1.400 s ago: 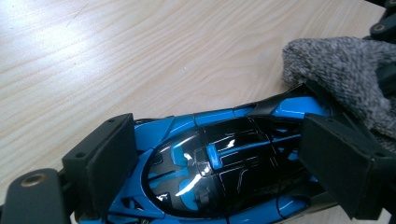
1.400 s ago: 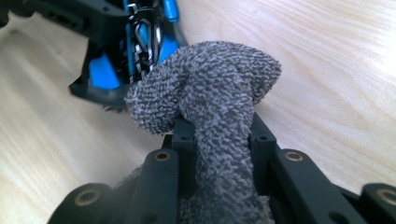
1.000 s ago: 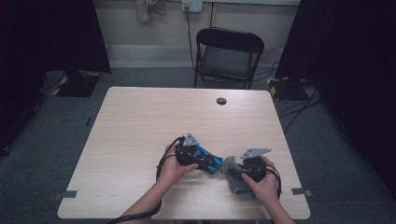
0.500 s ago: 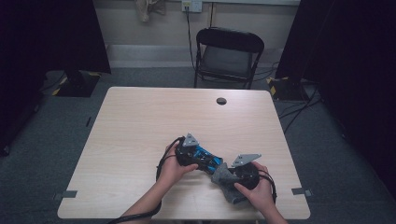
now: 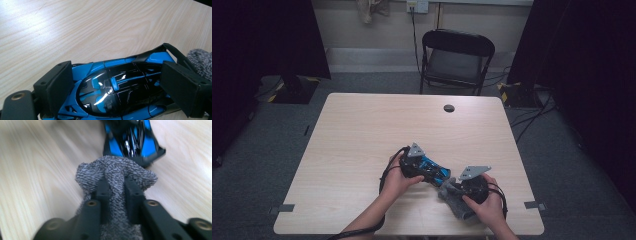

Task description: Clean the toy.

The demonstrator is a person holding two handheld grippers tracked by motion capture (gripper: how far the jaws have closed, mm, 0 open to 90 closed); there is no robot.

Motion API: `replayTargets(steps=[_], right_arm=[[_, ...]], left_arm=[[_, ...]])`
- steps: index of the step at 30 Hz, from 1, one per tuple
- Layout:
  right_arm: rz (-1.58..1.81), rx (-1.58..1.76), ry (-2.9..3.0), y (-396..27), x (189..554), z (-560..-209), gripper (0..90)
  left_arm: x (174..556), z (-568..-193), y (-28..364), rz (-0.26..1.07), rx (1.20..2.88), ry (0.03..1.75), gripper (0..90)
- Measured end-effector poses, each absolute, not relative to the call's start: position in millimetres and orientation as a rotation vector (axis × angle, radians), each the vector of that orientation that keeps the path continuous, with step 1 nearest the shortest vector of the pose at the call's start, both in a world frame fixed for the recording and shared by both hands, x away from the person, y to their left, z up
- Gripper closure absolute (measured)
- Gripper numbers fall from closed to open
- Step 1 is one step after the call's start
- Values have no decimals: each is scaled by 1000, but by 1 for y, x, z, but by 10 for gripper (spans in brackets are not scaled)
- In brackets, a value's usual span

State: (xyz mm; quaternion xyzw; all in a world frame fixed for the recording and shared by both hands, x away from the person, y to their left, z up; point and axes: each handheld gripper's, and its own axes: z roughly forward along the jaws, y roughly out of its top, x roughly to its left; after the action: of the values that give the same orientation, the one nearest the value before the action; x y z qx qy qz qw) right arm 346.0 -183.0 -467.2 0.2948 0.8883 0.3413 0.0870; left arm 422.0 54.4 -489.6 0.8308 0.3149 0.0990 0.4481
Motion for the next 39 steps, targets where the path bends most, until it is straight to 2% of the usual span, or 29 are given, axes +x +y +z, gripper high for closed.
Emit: replayTargets(steps=[32,39], right_arm=[[1019,1087,2467,-196,384,-478,806],[1007,1054,2487,-199,378,-473,806]], left_arm=[[423,-489,55,245,2058,784,116],[423,-490,56,247,2056,783,117]])
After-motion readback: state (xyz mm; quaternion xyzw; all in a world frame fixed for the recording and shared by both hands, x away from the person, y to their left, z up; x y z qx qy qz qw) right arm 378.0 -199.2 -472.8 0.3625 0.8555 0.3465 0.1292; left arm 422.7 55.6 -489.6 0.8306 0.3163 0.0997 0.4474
